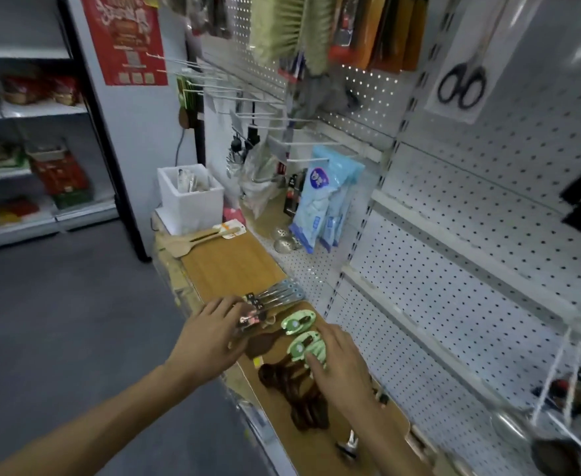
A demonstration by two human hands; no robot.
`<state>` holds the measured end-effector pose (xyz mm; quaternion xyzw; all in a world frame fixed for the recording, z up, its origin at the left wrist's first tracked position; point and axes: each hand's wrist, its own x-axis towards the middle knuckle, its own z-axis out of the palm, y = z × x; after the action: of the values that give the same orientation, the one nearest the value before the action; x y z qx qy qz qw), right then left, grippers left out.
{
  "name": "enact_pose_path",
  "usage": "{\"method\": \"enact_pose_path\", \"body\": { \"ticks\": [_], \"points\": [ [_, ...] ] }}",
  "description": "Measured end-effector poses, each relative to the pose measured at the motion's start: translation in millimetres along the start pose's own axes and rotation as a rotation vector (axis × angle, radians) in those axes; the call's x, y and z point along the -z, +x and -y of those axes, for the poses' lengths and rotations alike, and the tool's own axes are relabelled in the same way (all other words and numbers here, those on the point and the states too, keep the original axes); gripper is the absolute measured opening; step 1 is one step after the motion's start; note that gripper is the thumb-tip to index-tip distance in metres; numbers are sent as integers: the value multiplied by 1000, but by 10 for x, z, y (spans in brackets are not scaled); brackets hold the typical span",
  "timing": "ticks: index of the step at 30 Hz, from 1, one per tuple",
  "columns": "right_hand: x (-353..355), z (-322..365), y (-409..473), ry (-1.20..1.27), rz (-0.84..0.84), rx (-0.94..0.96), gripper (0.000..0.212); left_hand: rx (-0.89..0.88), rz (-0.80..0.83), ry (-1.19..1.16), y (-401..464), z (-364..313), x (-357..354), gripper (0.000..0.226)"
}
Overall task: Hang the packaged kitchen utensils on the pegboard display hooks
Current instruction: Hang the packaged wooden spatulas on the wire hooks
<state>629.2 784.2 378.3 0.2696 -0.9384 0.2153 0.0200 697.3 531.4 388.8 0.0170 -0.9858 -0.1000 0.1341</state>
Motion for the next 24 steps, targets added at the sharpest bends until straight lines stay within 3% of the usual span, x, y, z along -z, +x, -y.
{"method": "enact_pose_path", "body": {
  "ticks": [14, 24],
  "points": [
    [-697, 589, 1797, -40, 103, 131, 52, 144, 32, 6, 1022, 1493, -57, 43],
    [-1425, 1450, 3138, -32, 93, 15, 49, 8, 109, -25, 1990, 3164, -176, 40]
  ]
}}
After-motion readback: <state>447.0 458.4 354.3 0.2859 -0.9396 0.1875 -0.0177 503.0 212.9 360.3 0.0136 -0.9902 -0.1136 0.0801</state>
